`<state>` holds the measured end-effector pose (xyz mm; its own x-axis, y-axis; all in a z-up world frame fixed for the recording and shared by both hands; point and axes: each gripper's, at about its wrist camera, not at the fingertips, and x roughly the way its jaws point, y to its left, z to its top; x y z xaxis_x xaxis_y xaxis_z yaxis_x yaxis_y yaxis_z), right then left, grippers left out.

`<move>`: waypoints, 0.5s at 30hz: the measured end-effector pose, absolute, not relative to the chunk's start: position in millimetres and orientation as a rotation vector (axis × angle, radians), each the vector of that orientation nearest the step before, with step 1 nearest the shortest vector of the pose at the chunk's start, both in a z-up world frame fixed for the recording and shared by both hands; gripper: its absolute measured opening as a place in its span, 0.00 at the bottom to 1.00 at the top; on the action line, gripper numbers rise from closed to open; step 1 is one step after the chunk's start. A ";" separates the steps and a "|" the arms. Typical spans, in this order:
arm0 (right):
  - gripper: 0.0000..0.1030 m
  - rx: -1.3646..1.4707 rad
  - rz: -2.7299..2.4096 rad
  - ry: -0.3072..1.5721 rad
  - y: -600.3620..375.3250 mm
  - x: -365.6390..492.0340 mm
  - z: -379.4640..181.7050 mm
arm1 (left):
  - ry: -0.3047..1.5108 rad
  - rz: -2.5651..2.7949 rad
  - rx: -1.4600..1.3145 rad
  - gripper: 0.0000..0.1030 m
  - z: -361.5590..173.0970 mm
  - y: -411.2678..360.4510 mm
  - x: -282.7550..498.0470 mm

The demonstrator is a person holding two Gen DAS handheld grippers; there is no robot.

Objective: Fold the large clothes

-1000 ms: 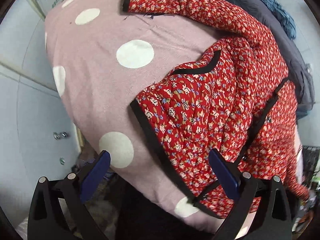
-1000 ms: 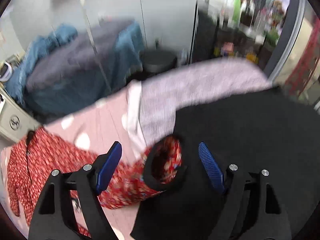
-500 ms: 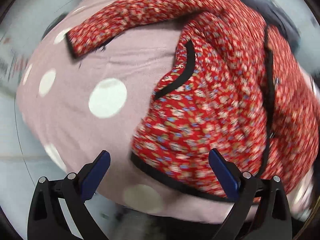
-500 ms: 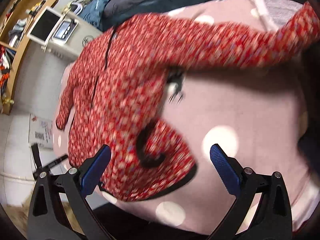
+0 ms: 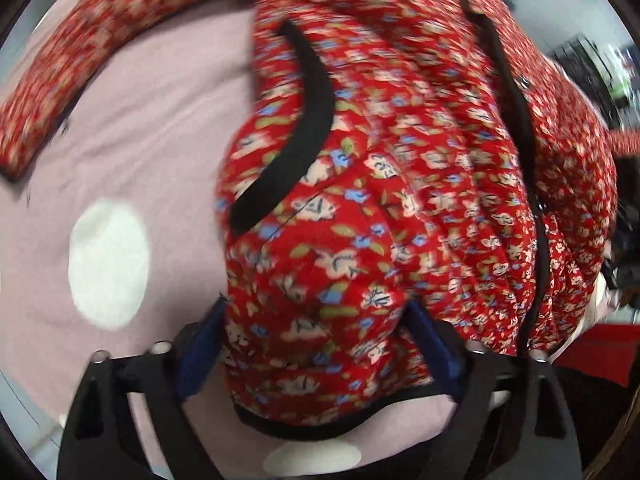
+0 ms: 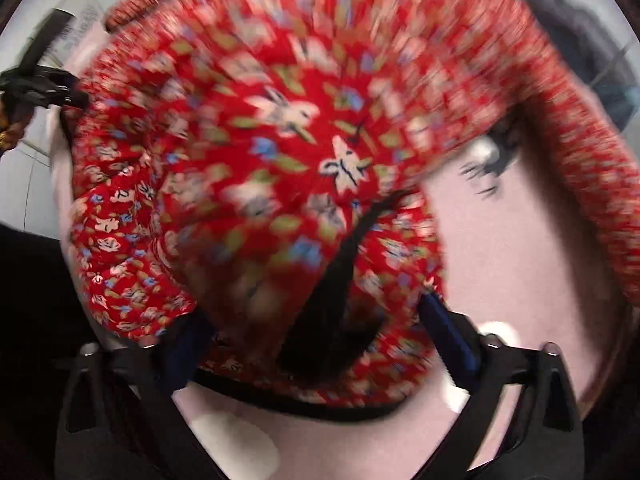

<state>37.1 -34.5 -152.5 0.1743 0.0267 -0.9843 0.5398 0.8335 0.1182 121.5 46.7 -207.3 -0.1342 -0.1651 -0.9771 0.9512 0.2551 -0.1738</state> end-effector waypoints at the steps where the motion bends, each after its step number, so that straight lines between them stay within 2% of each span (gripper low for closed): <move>1: 0.61 0.552 -0.408 1.388 -40.3 43.3 -152.8 | 1.345 -1.203 0.846 0.57 -203.3 41.2 120.9; 2: 0.52 0.602 -0.419 1.409 -44.8 46.9 -150.3 | 1.366 -1.228 0.830 0.47 -195.2 38.1 123.3; 3: 0.37 0.679 -0.414 1.418 -49.5 48.7 -143.9 | 1.387 -1.252 0.791 0.30 -184.3 36.5 128.8; 4: 0.30 0.779 -0.399 1.383 -53.4 46.5 -126.6 | 1.413 -1.315 0.686 0.25 -159.4 35.9 138.2; 8: 0.26 1.160 -0.306 1.036 -64.8 8.1 -34.8 | 1.330 -1.453 0.518 0.23 -65.4 39.4 163.1; 11: 0.26 1.482 -0.314 0.682 -76.2 -48.4 23.9 | 1.291 -1.497 0.415 0.24 -12.8 52.6 186.9; 12: 0.35 1.499 -0.343 0.642 -75.6 -63.6 33.7 | 1.306 -1.495 0.370 0.30 -8.6 57.1 198.3; 13: 0.62 1.473 -0.390 0.674 -74.3 -68.6 35.1 | 1.331 -1.452 0.332 0.47 -14.6 59.9 215.0; 14: 0.78 1.389 -0.533 0.795 -71.0 -75.9 30.4 | 1.328 -1.401 0.349 0.59 -25.8 67.8 218.7; 15: 0.96 1.355 -0.614 0.858 -68.7 -79.5 23.3 | 1.316 -1.316 0.422 0.77 -42.0 67.3 222.6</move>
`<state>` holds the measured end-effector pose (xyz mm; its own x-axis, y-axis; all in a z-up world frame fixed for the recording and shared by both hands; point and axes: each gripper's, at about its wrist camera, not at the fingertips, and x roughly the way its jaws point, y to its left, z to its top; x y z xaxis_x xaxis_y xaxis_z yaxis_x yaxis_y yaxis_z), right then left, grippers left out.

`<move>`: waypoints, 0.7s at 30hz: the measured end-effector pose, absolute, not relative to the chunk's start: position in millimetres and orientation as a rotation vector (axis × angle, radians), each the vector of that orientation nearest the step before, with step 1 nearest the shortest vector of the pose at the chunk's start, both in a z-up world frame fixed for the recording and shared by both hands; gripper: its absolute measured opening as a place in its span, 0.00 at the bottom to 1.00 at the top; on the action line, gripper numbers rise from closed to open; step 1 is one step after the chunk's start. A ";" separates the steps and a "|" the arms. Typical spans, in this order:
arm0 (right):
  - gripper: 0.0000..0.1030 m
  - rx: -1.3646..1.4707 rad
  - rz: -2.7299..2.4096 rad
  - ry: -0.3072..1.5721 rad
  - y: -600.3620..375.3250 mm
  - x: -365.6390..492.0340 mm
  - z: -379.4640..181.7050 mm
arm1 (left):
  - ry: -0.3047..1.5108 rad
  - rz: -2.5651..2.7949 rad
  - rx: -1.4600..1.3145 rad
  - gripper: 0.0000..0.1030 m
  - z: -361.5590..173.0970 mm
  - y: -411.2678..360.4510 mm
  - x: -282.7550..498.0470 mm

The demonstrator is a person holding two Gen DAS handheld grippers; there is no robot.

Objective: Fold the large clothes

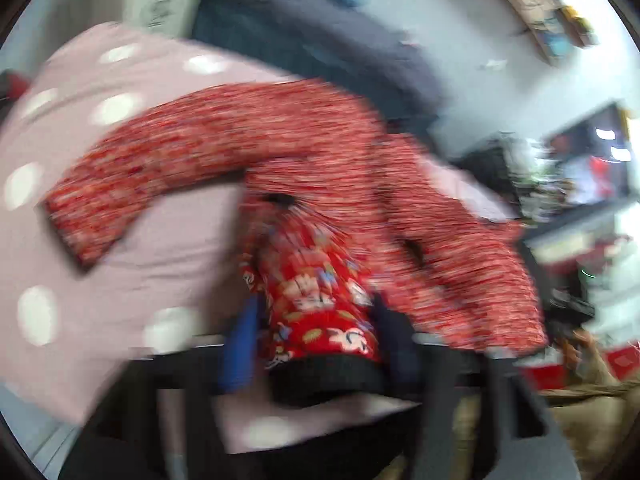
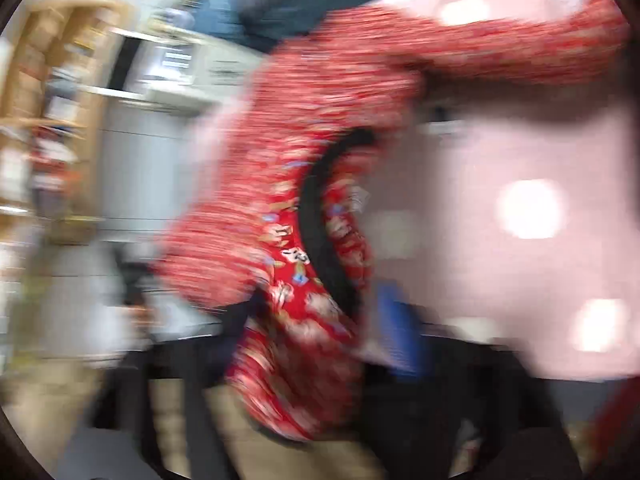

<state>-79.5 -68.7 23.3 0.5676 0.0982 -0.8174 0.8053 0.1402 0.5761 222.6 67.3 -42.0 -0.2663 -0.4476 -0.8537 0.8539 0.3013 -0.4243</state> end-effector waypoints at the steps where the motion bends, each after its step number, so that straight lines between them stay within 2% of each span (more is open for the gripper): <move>1: 0.95 1.334 -0.699 0.927 -64.8 -84.8 9.9 | 1.304 -1.214 0.545 0.78 -65.2 66.8 226.7; 3: 0.95 1.375 -0.806 1.061 -54.9 -98.1 -33.1 | 1.320 -1.089 0.647 0.78 -101.3 73.1 234.0; 5: 0.95 1.425 -0.854 1.052 -45.4 -111.8 -59.9 | 1.423 -0.984 0.601 0.78 -133.1 87.6 246.9; 7: 0.95 1.508 -0.866 0.947 -37.8 -127.1 -82.2 | 1.497 -0.962 0.477 0.80 -144.2 98.7 260.1; 9: 0.95 1.544 -0.783 0.918 -33.2 -122.4 -100.6 | 1.497 -0.938 0.432 0.90 -149.7 105.6 257.3; 14: 0.95 1.428 -0.606 0.988 -17.1 -59.0 -126.7 | 1.389 -1.013 0.576 0.92 -161.3 74.1 223.8; 16: 0.95 1.395 -0.554 1.035 -11.5 -28.9 -145.8 | 1.362 -1.073 0.699 0.94 -177.6 56.2 202.7; 19: 0.96 1.316 -0.464 1.213 -2.4 12.9 -177.5 | 1.390 -1.116 0.856 0.95 -209.0 41.8 178.2; 21: 0.96 1.181 -0.463 1.366 7.0 33.8 -186.9 | 1.373 -1.130 0.840 0.96 -213.8 38.6 179.6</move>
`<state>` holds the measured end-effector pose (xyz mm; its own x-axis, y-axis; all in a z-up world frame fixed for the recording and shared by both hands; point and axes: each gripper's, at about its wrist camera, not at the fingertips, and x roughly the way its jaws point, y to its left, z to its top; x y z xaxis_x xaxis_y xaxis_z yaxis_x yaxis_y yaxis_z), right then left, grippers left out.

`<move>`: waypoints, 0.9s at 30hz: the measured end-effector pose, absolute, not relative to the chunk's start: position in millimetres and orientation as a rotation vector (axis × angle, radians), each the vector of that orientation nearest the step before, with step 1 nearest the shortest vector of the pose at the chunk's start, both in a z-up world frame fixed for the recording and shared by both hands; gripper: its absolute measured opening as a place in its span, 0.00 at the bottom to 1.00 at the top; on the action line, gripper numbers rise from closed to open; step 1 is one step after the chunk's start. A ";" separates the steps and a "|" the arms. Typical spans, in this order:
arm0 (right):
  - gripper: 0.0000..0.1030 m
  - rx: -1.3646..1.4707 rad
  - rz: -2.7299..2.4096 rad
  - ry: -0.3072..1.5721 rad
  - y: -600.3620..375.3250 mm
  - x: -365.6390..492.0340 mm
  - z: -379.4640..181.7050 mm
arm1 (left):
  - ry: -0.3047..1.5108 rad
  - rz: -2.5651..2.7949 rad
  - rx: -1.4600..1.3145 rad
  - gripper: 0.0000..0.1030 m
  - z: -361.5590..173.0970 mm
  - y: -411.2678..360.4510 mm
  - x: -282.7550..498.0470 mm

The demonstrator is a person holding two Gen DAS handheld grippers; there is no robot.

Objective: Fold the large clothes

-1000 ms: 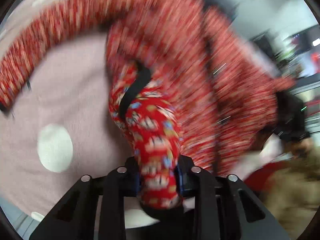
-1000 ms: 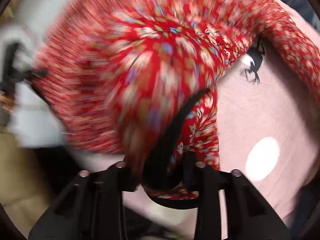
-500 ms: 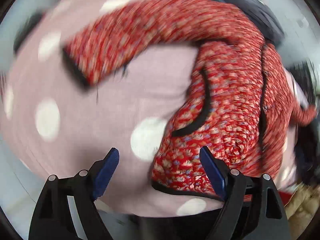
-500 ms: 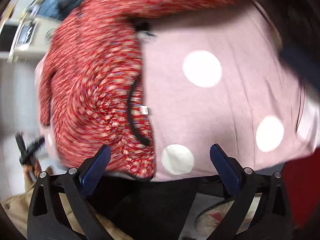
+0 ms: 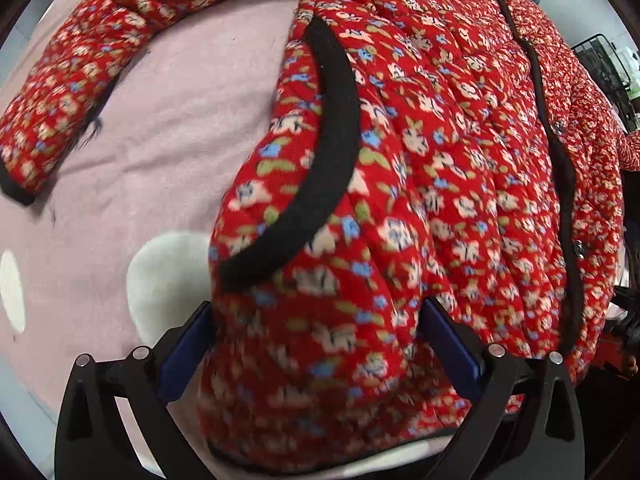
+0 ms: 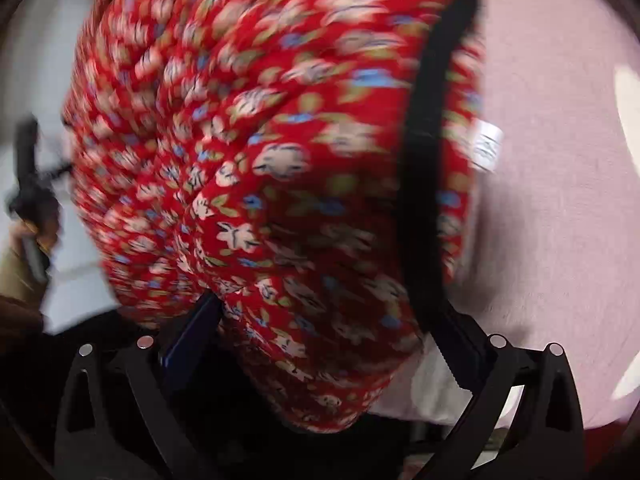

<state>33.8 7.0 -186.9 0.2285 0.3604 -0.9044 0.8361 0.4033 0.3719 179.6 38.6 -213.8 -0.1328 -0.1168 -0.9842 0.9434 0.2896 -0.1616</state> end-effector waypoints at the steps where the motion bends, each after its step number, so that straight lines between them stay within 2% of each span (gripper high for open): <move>1: 0.96 1.144 -0.468 1.406 9.2 40.1 -188.2 | 1.388 -1.135 0.826 0.96 -214.3 38.7 182.8; 4: 0.96 1.050 -0.492 1.509 15.1 54.4 -189.4 | 1.423 -1.152 0.844 0.96 -214.9 39.0 192.0; 15: 0.95 1.028 -0.614 1.448 32.8 47.6 -176.4 | 1.429 -1.142 0.880 0.95 -220.9 7.0 187.3; 17: 0.84 1.056 -0.633 1.412 33.4 37.3 -167.9 | 1.411 -1.166 0.879 0.87 -214.5 13.0 185.3; 18: 0.69 1.090 -0.627 1.387 32.1 29.2 -161.6 | 1.404 -1.181 0.879 0.76 -210.0 14.6 185.0; 19: 0.45 1.123 -0.605 1.359 30.7 20.7 -154.8 | 1.408 -1.203 0.869 0.64 -201.9 17.4 184.9; 20: 0.38 1.149 -0.585 1.330 30.3 15.9 -149.0 | 1.408 -1.220 0.862 0.58 -195.6 18.5 184.5; 21: 0.28 1.166 -0.574 1.298 29.0 10.1 -140.4 | 1.401 -1.242 0.859 0.46 -187.3 19.2 182.8; 22: 0.26 1.176 -0.565 1.279 26.4 3.6 -133.0 | 1.396 -1.276 0.852 0.35 -176.1 19.6 179.7; 24: 0.24 1.210 -0.527 1.222 22.8 -8.9 -110.3 | 1.383 -1.333 0.838 0.28 -151.2 20.5 173.1; 27: 0.23 1.202 -0.510 1.145 17.2 -38.3 -60.4 | 1.344 -1.437 0.831 0.26 -109.3 27.5 163.4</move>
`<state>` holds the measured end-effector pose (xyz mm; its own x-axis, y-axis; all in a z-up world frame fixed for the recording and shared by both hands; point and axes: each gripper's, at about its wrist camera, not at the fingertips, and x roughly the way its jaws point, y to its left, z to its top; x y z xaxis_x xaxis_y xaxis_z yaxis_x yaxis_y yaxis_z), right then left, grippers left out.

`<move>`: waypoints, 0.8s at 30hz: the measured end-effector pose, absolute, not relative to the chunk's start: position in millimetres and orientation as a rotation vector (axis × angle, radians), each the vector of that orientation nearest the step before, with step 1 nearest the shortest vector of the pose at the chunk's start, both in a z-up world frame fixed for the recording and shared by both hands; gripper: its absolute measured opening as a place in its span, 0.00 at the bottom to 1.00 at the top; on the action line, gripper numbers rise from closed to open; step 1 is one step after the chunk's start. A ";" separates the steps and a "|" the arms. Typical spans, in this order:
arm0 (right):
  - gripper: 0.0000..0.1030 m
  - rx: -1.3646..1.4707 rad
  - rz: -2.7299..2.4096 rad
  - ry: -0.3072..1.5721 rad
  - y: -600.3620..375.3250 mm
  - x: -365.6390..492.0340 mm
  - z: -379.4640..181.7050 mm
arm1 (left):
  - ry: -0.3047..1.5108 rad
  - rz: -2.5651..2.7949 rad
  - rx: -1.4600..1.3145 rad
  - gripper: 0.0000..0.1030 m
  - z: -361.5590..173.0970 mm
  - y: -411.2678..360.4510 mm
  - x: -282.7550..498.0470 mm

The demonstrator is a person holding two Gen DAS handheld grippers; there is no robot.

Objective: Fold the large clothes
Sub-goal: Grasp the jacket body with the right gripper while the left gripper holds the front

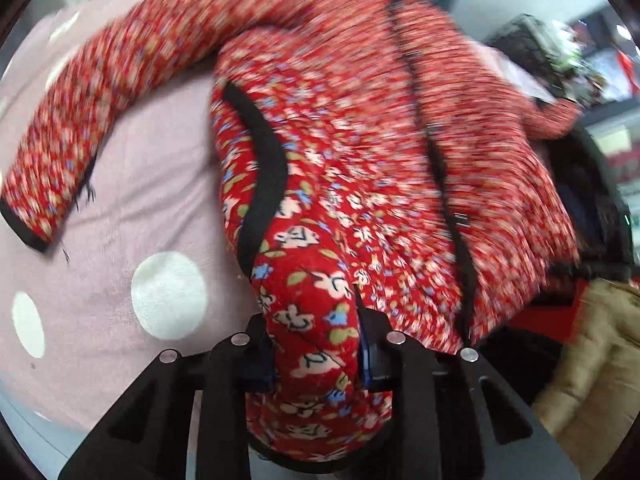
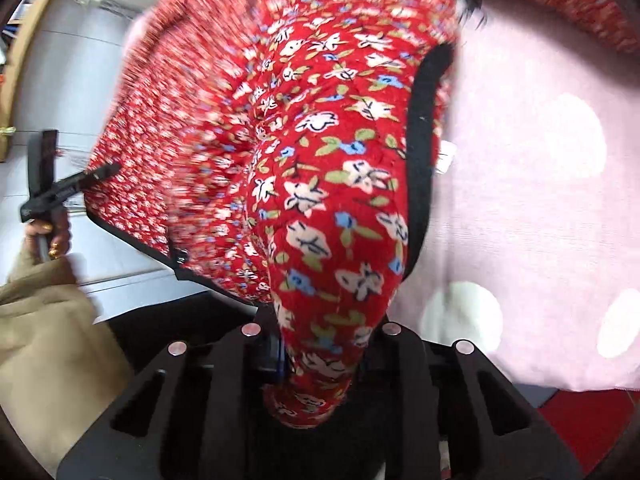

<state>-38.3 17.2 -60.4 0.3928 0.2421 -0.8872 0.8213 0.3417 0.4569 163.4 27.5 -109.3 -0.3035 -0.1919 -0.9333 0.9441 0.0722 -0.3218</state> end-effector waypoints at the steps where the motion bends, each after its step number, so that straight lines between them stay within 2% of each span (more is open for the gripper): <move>1: 0.22 1.197 -0.518 1.139 15.0 -49.2 -49.2 | 1.338 -1.482 0.818 0.26 -94.2 33.0 158.1; 5: 0.20 1.250 -0.573 1.124 10.6 -100.0 -24.6 | 1.380 -1.546 0.836 0.26 -83.3 56.2 147.3; 8: 0.21 1.315 -0.581 1.165 11.8 -117.7 -47.1 | 1.412 -1.475 0.880 0.30 -117.1 63.1 137.0; 9: 0.24 1.330 -0.596 1.189 15.6 -117.7 -62.3 | 1.422 -1.413 0.876 0.37 -133.2 64.4 138.0; 10: 0.33 1.353 -0.604 1.215 17.3 -115.8 -78.1 | 1.437 -1.303 0.873 0.46 -156.5 65.4 143.3; 12: 0.56 1.354 -0.644 1.305 20.8 -110.2 -106.8 | 1.479 -1.192 0.846 0.52 -180.3 61.4 156.4; 14: 0.56 1.277 -0.727 1.405 19.0 -109.9 -114.5 | 1.521 -1.178 0.777 0.58 -180.3 60.7 167.2; 16: 0.58 1.282 -0.741 1.400 11.0 -114.7 -98.1 | 1.457 -1.160 0.800 0.82 -161.7 60.9 179.2; 18: 0.65 1.228 -0.800 1.373 -2.5 -126.3 -68.3 | 1.300 -1.112 0.850 0.88 -136.0 63.2 195.8; 21: 0.68 1.066 -0.845 1.332 -26.2 -123.4 -24.8 | 1.199 -1.013 0.849 0.88 -109.0 62.7 215.6; 24: 0.77 0.994 -0.785 1.275 -36.0 -87.6 0.4 | 1.149 -1.048 0.793 0.88 -87.8 32.5 207.4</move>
<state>-87.6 -36.0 0.4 0.1502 0.0544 -0.9872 0.9062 0.3916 0.1595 207.4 32.5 -87.8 0.0685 -0.2405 -0.9682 0.9422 0.3347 -0.0165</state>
